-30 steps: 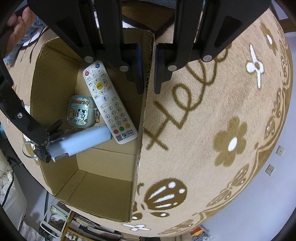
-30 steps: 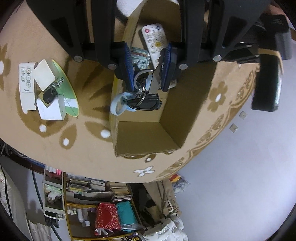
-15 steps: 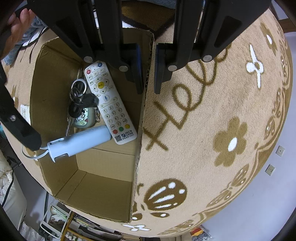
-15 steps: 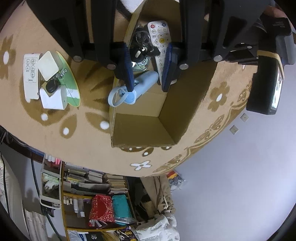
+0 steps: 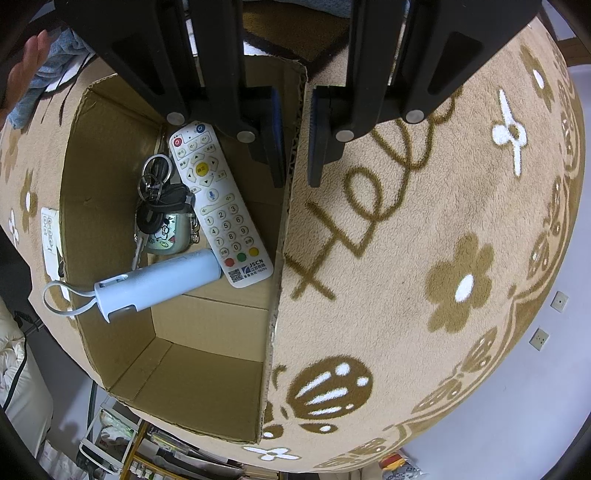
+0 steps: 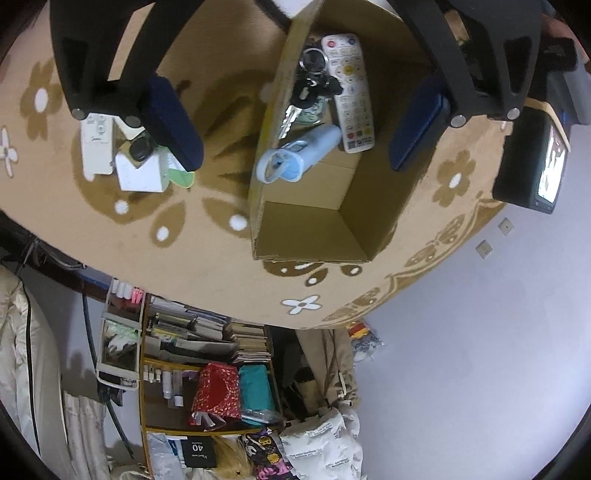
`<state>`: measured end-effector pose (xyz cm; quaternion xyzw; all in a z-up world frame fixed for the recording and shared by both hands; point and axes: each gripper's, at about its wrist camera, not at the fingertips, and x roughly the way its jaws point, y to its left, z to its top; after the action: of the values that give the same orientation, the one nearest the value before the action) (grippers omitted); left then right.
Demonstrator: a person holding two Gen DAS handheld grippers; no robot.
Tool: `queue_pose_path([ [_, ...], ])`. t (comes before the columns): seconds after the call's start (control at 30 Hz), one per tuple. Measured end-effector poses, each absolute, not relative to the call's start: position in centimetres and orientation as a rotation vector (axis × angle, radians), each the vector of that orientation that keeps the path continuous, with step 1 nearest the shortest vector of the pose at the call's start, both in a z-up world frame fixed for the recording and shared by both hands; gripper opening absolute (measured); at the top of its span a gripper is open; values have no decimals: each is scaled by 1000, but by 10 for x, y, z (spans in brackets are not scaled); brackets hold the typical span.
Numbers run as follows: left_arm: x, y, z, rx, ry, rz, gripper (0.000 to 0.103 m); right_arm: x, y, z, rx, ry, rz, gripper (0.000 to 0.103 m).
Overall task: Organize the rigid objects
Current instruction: 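Move the right tool back over the pile toward the white square charger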
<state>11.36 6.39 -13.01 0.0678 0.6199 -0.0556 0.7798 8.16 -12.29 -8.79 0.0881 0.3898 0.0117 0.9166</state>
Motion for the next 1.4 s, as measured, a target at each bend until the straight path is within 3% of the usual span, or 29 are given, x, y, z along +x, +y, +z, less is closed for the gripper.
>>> queue_pose_path([
  [1.4, 117, 59, -132, 182, 1343, -112, 11, 83, -214, -123, 250, 810, -194, 103],
])
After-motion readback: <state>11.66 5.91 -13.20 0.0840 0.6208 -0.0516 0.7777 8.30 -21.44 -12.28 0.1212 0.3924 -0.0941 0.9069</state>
